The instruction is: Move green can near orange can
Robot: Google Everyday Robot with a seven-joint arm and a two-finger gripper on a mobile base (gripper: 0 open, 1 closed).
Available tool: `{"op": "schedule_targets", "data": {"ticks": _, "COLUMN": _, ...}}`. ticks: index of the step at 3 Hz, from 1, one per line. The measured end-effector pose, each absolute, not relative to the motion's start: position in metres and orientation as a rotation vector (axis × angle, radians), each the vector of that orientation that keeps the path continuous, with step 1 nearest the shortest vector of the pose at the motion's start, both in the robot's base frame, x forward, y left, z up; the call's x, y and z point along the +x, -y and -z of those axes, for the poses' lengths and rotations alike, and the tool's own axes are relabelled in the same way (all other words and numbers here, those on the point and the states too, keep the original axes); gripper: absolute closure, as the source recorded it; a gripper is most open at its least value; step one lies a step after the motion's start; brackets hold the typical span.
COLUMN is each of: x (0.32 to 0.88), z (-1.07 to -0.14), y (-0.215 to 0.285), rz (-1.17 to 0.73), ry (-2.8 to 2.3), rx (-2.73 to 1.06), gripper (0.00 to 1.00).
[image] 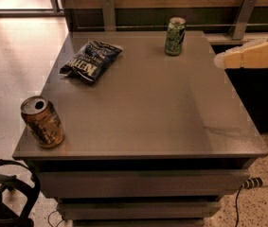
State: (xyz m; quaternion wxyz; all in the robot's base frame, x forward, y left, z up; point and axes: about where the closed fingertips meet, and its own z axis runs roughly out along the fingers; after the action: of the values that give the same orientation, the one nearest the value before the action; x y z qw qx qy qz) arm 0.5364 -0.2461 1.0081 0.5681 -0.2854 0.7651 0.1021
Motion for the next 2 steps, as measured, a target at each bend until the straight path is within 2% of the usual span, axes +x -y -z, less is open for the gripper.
{"op": "schedule_targets", "data": {"ticks": 2, "x": 0.581, "z": -1.012, "y": 0.251, "rz": -0.227, "ry": -1.707, "rx": -0.489, "gripper": 0.0}}
